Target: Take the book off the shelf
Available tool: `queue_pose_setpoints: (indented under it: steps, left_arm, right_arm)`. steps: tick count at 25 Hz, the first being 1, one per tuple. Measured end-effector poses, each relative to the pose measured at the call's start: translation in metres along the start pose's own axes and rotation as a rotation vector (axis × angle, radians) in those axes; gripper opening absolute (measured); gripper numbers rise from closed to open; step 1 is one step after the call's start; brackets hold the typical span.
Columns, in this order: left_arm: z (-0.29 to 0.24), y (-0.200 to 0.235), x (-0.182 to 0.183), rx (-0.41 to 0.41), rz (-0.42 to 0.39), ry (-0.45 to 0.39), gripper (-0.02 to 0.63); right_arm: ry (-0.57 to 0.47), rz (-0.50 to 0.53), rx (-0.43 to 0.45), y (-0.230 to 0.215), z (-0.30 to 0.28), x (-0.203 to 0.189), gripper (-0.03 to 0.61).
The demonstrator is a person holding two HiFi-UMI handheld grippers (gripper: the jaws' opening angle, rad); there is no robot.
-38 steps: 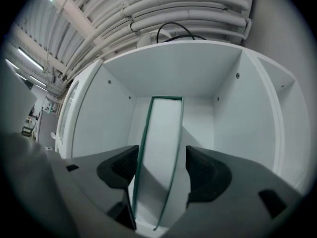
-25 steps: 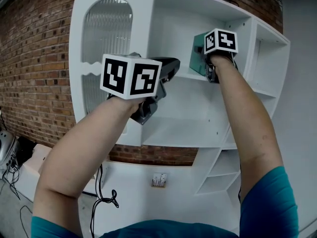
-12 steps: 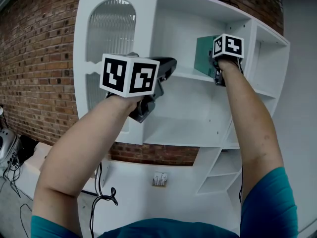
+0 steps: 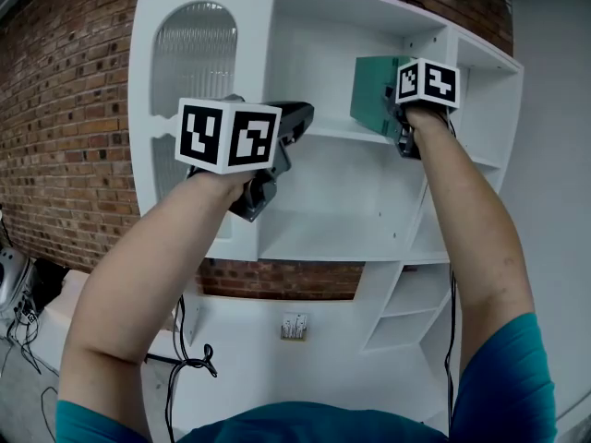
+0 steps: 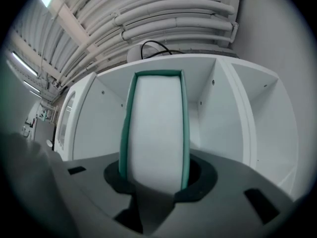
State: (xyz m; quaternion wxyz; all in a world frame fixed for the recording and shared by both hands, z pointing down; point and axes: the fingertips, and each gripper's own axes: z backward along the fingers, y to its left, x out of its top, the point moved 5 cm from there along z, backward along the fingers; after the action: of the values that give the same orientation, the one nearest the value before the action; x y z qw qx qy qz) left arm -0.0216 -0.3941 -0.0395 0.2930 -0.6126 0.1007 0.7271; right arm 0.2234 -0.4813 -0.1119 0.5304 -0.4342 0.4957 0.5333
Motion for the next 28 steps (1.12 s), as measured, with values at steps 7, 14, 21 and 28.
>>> queue_pose_setpoints:
  steps: [7,14,21,28]
  left_arm:
    - [0.009,-0.006,0.001,0.002,-0.001,-0.011,0.020]
    - [0.030,-0.012,0.001,0.003,0.003,-0.034,0.020]
    - [0.052,-0.022,-0.011,0.005,0.008,-0.038,0.020]
    - [0.077,-0.045,-0.062,0.010,0.010,-0.028,0.020]
  right_arm:
    - [-0.053,0.002,0.092,0.009,0.044,0.001,0.161]
    - [-0.146,-0.009,0.200,0.015,0.108,0.006,0.161]
    - [-0.217,-0.023,0.285,0.018,0.164,-0.001,0.161]
    - [-0.280,-0.067,0.361,0.008,0.219,-0.063,0.161]
